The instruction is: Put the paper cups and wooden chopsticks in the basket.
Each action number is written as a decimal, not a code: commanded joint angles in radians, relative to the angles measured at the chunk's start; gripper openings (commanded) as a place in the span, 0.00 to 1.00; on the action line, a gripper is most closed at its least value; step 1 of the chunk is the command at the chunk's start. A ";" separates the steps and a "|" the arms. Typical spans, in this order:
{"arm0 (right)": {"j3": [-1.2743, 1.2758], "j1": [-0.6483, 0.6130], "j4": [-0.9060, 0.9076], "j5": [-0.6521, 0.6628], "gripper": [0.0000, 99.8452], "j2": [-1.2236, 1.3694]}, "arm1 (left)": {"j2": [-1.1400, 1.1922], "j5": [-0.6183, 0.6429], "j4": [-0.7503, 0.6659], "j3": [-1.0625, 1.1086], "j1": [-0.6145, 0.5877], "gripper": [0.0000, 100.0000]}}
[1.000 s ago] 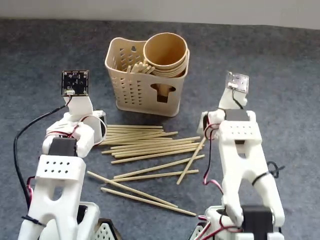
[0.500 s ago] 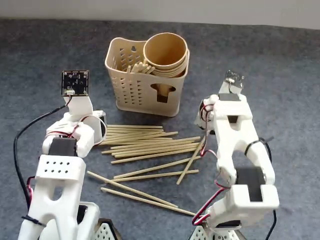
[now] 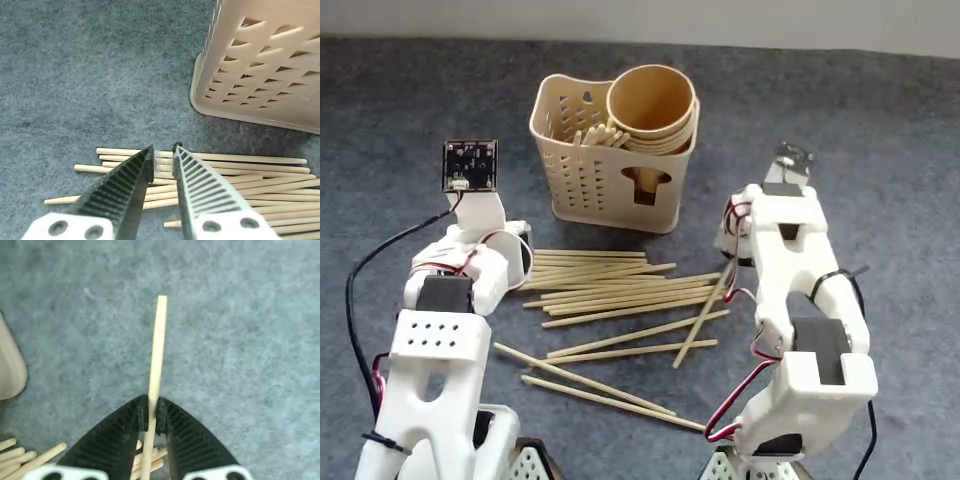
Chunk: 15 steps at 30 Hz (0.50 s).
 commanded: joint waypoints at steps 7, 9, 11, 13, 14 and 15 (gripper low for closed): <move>-0.110 0.010 0.182 0.000 0.01 -0.104 | -0.027 0.000 -0.018 -0.010 -0.005 0.08; -0.096 0.010 0.200 -0.002 0.01 -0.160 | -0.027 0.000 -0.018 -0.010 -0.005 0.08; -0.047 0.008 0.199 -0.005 0.01 -0.223 | -0.027 0.000 -0.018 -0.010 -0.005 0.08; -0.001 0.005 0.196 -0.006 0.01 -0.285 | -0.027 0.000 -0.018 -0.010 -0.005 0.08; 0.022 0.004 0.186 -0.006 0.01 -0.315 | -0.027 0.000 -0.018 -0.010 -0.005 0.08; 0.048 0.004 0.176 -0.006 0.01 -0.346 | -0.027 0.000 -0.018 -0.010 -0.005 0.08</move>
